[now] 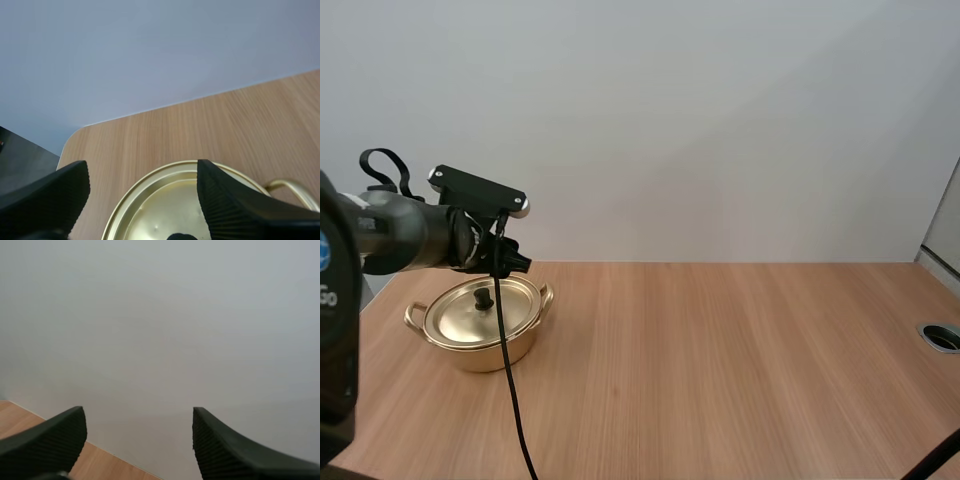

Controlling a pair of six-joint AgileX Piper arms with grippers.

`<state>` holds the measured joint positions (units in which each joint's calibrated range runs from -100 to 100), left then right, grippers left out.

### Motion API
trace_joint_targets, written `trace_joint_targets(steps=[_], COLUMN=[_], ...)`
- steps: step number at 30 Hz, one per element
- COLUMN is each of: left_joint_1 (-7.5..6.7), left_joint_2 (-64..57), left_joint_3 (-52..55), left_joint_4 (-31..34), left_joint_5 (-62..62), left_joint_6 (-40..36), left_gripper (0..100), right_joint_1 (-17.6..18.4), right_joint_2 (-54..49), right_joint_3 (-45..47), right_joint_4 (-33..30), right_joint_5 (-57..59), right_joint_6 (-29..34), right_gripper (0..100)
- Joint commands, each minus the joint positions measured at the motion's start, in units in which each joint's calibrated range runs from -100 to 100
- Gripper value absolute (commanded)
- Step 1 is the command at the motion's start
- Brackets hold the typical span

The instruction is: Open the pot, put the car inside, and close it

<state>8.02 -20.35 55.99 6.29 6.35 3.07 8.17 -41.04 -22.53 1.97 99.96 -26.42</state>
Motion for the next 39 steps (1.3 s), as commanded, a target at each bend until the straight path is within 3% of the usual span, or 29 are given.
trace_joint_targets(steps=[1, 7, 16, 19, 20, 21, 22, 23, 29, 32, 35, 39], left_joint_1=[-0.01, -0.01, -0.01, -0.01, -0.01, -0.01, -0.01, -0.01, -0.01, -0.01, -0.01, -0.01], left_joint_2=[-0.89, -1.39, -1.39, -1.39, -1.39, -1.39, -1.52, -1.88, -6.82, -11.73, -18.88, -29.67], left_joint_3=[-1.09, -9.17, -34.76, -43.7, -46.21, -48.26, -49.7, -50.55, -50.29, -47.29, -40.27, -26.49], left_joint_4=[-0.41, -0.28, -0.4, -0.4, -0.48, -1.0, -1.62, -1.82, -14.51, -24.09, -27.9, -22.67], left_joint_5=[2.34, 17.7, 32.86, 45.23, 49.9, 54.33, 57.76, 61.41, 78.12, 80.09, 73.54, 55.06], left_joint_6=[-1.46, 3.33, -6.08, -5.97, -5.97, -6.35, -7.68, -9.59, -9.99, -6.2, -1.48, -0.67], left_gripper=[100, 100, 100, 100, 100, 65, 21, 3, 0, 0, 0, 0], right_joint_1=[-0.01, -0.01, -0.01, -0.01, -0.11, -0.34, -0.67, -1.21, -4.39, -4.74, -4.74, -4.74], right_joint_2=[0.05, 0.05, -0.6, -0.95, -0.95, -1.15, -1.27, -1.61, -5.54, -9.47, -14.26, -20.36], right_joint_3=[0.04, 0.04, 7.1, 12.17, 13.68, 15.07, 16.27, 17.8, 28.14, 38.29, 49.75, 63.84], right_joint_4=[-0.03, -0.66, -6.63, -7.45, -7.45, -7.2, -7.21, -7.33, -7.2, -5.64, -6.88, -8.22], right_joint_5=[0.04, 0.04, 0.04, 0.04, 0.04, 0.04, 0.04, 0.04, -0.37, -8.74, -19.56, -34.07], right_joint_6=[-0.04, -0.04, 2.26, 1.4, 1.4, 2.58, 4.3, 7.25, 14.47, 14.57, 16.17, 17.92], right_gripper=[100, 100, 100, 100, 82, 45, 11, 0, 0, 0, 0, 0])
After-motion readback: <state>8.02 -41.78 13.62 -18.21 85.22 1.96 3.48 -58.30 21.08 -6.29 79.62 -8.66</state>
